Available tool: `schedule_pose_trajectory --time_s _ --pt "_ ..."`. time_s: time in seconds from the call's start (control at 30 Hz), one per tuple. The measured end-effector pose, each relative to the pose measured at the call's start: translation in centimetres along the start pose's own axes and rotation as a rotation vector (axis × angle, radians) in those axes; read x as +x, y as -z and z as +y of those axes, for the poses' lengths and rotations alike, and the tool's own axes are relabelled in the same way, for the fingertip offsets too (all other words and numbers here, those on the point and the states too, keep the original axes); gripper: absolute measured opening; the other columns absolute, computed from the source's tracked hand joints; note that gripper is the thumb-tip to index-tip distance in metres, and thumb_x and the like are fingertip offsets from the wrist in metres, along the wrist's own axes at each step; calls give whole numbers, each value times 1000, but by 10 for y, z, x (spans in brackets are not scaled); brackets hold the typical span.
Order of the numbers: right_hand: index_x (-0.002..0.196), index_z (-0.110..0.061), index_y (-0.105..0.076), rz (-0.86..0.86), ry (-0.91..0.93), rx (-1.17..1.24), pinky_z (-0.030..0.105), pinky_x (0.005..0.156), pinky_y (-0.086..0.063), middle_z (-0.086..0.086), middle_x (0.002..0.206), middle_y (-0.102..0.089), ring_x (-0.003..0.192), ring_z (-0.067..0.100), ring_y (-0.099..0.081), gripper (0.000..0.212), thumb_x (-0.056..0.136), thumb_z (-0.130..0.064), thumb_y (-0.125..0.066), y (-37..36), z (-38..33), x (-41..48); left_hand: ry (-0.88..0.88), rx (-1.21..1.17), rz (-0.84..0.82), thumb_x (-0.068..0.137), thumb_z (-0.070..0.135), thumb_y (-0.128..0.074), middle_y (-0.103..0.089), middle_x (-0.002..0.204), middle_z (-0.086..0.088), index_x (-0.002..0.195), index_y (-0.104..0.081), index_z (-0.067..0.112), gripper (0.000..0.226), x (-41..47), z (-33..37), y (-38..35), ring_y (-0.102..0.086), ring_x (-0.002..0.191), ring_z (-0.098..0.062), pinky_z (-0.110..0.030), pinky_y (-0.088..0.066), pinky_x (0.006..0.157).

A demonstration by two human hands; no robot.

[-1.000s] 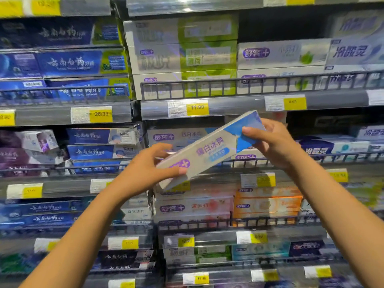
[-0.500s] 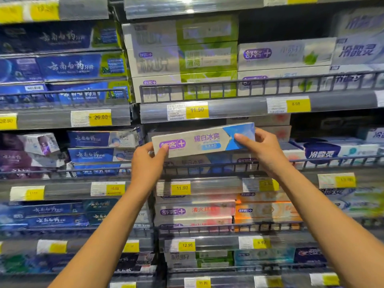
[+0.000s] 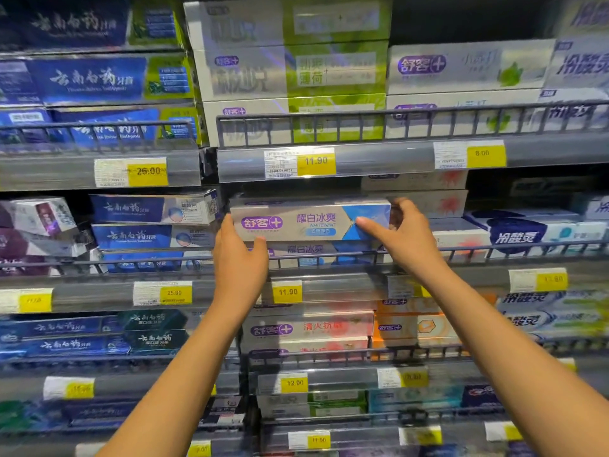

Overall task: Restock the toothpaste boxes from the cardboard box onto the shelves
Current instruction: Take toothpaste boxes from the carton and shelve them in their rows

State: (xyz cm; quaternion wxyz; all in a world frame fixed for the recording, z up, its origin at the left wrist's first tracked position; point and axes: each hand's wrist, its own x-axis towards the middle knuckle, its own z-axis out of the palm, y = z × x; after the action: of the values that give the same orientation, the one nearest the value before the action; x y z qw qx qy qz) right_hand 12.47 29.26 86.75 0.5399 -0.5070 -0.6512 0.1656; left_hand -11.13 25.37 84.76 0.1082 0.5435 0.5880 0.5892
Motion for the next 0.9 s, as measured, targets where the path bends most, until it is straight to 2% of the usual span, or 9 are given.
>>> schedule_pose_trajectory --time_s 0.1,0.23,0.4,0.53,0.63,0.73,0.8,0.9 --pt "129 -10 -46 9 13 -37 19 75 -40 -3 108 -52 96 11 -50 67 76 -43 -72 -2 -4 -1 -26 82 11 88 15 -52 -49 133 -16 135 -40 4 50 -1 0 -1 -46 123 -29 -49 -39 103" --pt "127 -9 -49 32 35 -64 8 67 -36 -4 103 -52 93 10 -50 67 75 -43 -74 -5 -8 -3 -23 146 -17 90 17 -53 -39 140 -22 137 -34 -3 55 4 -3 1 -38 129 -35 -50 -36 105" --pt "129 -9 -48 56 34 -54 20 79 -42 -2 107 -55 97 12 -53 68 75 -42 -73 -10 -9 -5 -32 156 -27 92 19 -55 -33 146 -18 148 -17 1 69 1 -2 4 -33 135 -31 -40 -31 110" --pt "126 -10 -50 62 26 -43 15 74 -43 0 110 -57 98 13 -54 64 76 -42 -73 -13 -9 -6 -69 145 -15 90 19 -56 -36 144 -17 144 -27 4 63 -5 -7 6 -34 133 -31 -45 -32 110" --pt "124 -10 -53 70 14 -42 11 70 -43 1 111 -59 98 13 -56 62 76 -43 -73 -14 -8 -6 -61 136 -21 91 18 -55 -34 146 -14 145 -26 6 62 -8 -10 8 -33 135 -28 -37 -30 111" --pt "115 -11 -56 80 11 -53 13 69 -45 2 107 -61 95 14 -58 53 76 -43 -72 -16 -8 -7 -67 135 -31 92 16 -54 -31 150 -13 147 -24 6 63 -9 -12 11 -29 138 -25 -30 -26 109" --pt "114 -12 -56 80 5 -47 17 73 -48 1 107 -62 97 15 -59 52 76 -43 -72 -17 -8 -8 -68 136 -39 93 17 -53 -27 152 -10 149 -20 7 66 -9 -12 12 -26 140 -22 -23 -21 106" --pt "115 -11 -56 76 -10 -44 15 71 -48 2 109 -62 97 14 -59 53 76 -43 -72 -19 -9 -7 -75 139 -50 93 17 -53 -26 153 -9 149 -18 7 67 -8 -11 11 -25 139 -21 -17 -18 101"
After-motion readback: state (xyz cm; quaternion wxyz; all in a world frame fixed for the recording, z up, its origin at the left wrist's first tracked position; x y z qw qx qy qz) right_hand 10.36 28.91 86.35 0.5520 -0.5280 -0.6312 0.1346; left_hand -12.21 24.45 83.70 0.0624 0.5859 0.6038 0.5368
